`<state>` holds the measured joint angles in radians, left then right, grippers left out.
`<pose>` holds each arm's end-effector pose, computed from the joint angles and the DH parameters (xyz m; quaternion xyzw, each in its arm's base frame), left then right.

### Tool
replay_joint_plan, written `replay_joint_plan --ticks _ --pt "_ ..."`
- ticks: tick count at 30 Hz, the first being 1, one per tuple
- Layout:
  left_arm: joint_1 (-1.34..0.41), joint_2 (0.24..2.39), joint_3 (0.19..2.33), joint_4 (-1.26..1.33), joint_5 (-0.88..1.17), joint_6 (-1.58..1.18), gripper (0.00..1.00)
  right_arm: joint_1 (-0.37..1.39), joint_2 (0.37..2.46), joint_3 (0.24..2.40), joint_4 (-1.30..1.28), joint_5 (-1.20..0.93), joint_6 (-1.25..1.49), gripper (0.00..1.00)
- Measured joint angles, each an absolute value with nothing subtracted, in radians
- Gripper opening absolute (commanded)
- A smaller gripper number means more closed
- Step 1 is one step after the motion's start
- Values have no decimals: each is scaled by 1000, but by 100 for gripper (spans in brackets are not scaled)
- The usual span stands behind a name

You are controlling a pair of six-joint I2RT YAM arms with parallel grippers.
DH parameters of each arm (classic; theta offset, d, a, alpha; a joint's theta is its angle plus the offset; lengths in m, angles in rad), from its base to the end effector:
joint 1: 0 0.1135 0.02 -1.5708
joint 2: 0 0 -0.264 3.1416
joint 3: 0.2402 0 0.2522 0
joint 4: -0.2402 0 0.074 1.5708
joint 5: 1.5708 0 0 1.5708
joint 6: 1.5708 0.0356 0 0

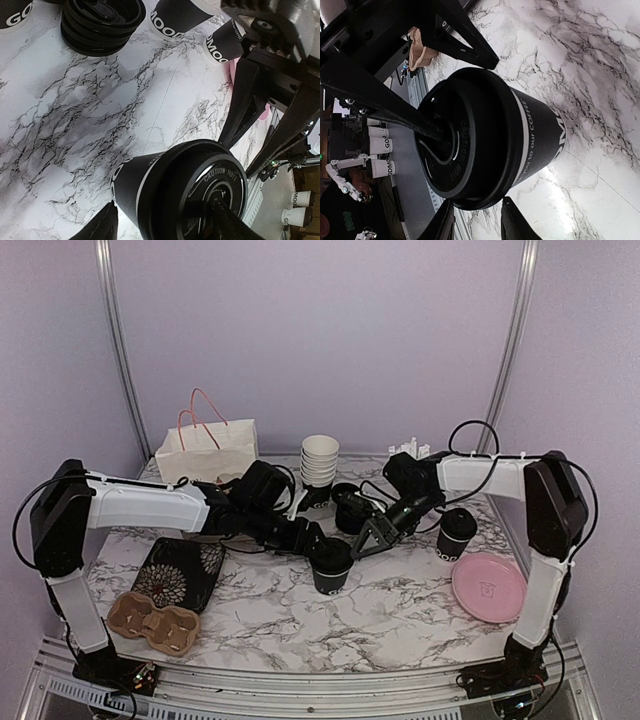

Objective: Pack the takeout coffee

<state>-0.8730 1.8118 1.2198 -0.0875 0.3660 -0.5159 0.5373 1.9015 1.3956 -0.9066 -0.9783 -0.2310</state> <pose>0.2493 -0.3171 0.2156 0.2348 0.8592 -0.3974 0.2206 0.2975 0.2116 0.2043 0.3642 -0.8019 -0.4736 0.0025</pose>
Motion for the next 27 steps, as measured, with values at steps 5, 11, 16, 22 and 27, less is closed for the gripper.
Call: replay_joint_plan --ticks 5,11,16,22,27 --pt "-870 1820 1220 -71 388 -516 62 537 1931 1396 -906 -1013 -224 29" --pt "-869 1827 1220 -54 407 -519 57 537 1937 1394 -906 -1032 -208 25" --pt "-862 1832 1206 -19 422 -533 53 532 1950 1382 -900 -1074 -167 17" --pt "-855 1840 1182 43 439 -550 51 519 1983 1364 -890 -1124 -61 8" --pt "-851 1843 1168 77 449 -554 53 510 2024 1364 -892 -1185 14 14"
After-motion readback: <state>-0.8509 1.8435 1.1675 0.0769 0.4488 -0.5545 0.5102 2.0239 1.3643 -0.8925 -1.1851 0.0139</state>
